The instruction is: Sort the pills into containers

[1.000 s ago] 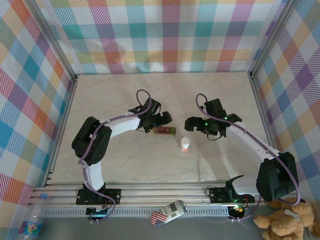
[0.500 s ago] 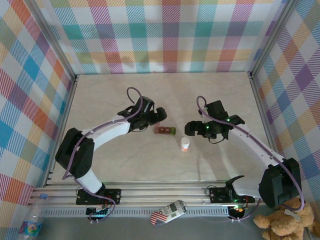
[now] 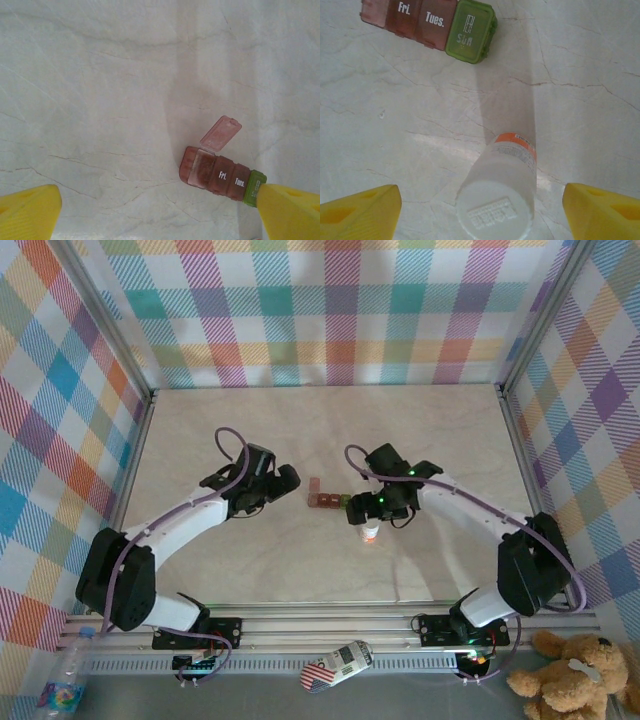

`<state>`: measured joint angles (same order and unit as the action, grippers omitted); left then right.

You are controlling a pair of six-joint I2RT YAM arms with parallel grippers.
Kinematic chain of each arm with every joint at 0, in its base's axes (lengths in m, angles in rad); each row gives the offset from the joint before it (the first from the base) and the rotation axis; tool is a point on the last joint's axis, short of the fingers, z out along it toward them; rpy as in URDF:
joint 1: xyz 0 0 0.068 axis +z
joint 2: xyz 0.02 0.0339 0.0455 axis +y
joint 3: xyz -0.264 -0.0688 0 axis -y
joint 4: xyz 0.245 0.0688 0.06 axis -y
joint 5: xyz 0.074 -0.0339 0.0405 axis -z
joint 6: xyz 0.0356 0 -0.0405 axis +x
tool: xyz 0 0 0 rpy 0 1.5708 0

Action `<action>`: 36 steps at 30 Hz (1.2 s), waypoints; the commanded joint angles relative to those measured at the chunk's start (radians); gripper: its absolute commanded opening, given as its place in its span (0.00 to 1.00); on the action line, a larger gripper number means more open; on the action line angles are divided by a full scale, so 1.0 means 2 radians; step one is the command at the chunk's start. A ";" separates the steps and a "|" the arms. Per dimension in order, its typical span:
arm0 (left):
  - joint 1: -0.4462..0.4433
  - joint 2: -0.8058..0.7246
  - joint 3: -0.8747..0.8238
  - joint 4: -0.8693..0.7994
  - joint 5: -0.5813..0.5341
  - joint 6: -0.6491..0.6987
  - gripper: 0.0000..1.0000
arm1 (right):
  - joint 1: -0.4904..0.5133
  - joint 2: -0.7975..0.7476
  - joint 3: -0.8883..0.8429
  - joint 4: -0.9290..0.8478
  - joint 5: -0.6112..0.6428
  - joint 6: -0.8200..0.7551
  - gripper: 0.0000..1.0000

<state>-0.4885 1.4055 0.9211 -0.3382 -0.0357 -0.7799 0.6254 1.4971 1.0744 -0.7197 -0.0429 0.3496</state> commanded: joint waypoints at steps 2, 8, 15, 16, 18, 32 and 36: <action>0.015 -0.007 0.002 -0.009 0.019 0.023 1.00 | 0.009 0.023 0.023 -0.014 0.038 -0.007 0.82; 0.029 0.016 0.027 -0.006 0.053 0.038 1.00 | 0.012 0.031 0.018 -0.017 0.048 0.005 0.81; 0.029 0.036 0.051 -0.004 0.084 0.048 1.00 | 0.015 0.034 0.005 -0.014 0.046 0.015 0.77; 0.029 0.039 0.054 -0.004 0.087 0.049 1.00 | 0.016 0.035 0.004 -0.014 0.045 0.017 0.76; 0.030 0.045 0.059 -0.005 0.093 0.052 1.00 | 0.018 0.034 0.000 -0.014 0.045 0.021 0.75; 0.030 0.057 0.060 0.011 0.111 0.044 1.00 | 0.024 0.034 -0.019 -0.010 0.046 0.024 0.68; 0.030 0.054 0.057 0.013 0.112 0.043 1.00 | 0.025 0.036 -0.019 -0.007 0.046 0.023 0.66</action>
<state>-0.4397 1.5158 1.0256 -0.3367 0.1745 -0.6903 0.6693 1.5593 1.0466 -0.7269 0.0452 0.3851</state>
